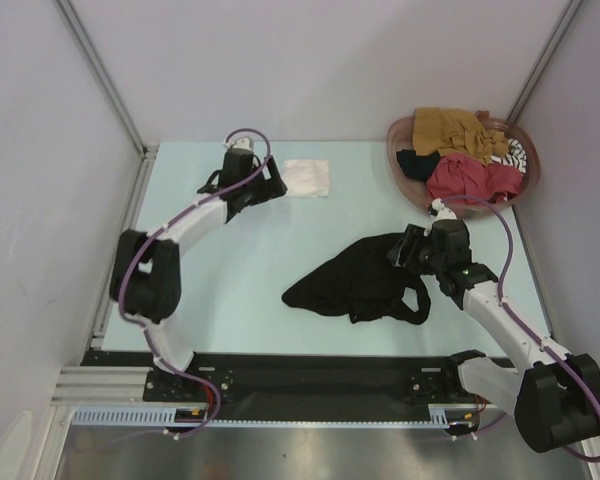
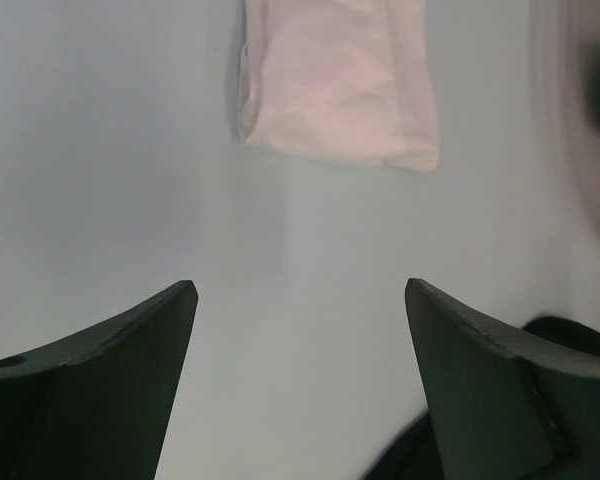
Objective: Fold and stack the tank tops
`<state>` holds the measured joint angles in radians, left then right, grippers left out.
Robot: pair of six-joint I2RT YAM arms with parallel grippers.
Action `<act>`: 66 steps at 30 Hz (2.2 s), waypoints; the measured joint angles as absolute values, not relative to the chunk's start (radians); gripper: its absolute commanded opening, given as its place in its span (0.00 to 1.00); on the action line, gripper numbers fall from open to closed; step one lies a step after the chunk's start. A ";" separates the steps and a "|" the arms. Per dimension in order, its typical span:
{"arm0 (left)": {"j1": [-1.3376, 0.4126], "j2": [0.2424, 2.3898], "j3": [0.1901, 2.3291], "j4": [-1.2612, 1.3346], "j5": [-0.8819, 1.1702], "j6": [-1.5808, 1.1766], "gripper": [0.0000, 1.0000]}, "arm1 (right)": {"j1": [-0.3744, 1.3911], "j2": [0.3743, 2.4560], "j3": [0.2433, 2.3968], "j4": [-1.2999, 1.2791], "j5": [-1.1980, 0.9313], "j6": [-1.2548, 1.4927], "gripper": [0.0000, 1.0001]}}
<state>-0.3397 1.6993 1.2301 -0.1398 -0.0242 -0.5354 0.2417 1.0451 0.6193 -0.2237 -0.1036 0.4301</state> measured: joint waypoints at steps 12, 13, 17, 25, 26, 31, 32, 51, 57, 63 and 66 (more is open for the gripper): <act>-0.297 2.160 1.589 -0.197 0.096 -0.553 0.82 | 0.291 1.044 0.606 -0.130 -0.111 0.431 0.59; -0.292 2.176 1.599 -0.196 0.102 -0.557 0.81 | 0.291 1.042 0.604 -0.128 -0.113 0.432 0.59; -0.273 2.223 1.630 -0.186 0.123 -0.577 0.76 | 0.292 1.034 0.593 -0.120 -0.118 0.432 0.59; -0.250 2.307 1.691 -0.067 0.183 -0.649 0.63 | 0.293 1.044 0.585 -0.104 -0.134 0.433 0.59; -0.247 2.318 1.697 -0.048 0.194 -0.661 0.60 | 0.293 1.044 0.584 -0.100 -0.138 0.433 0.59; -0.237 2.380 1.756 -0.012 0.224 -0.705 0.40 | 0.294 1.048 0.577 -0.092 -0.142 0.433 0.58; -0.237 2.386 1.758 -0.005 0.225 -0.714 0.36 | 0.294 1.052 0.577 -0.091 -0.144 0.433 0.58; -0.099 2.337 1.596 0.114 0.303 -0.837 0.00 | 0.298 1.076 0.570 -0.077 -0.159 0.434 0.58; 0.004 2.206 1.379 0.181 0.296 -0.842 0.01 | 0.300 1.076 0.570 -0.076 -0.173 0.437 0.58; 0.111 2.042 1.134 0.226 0.250 -0.867 0.00 | 0.313 1.076 0.570 -0.075 -0.194 0.442 0.58; 0.151 1.966 1.040 0.227 0.204 -0.876 0.01 | 0.320 1.076 0.570 -0.071 -0.204 0.445 0.58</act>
<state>0.1509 1.9656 1.0397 0.2272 0.2043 -0.8764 0.3199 1.0763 0.5705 -0.0711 -0.2043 0.4450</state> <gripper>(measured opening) 0.014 0.578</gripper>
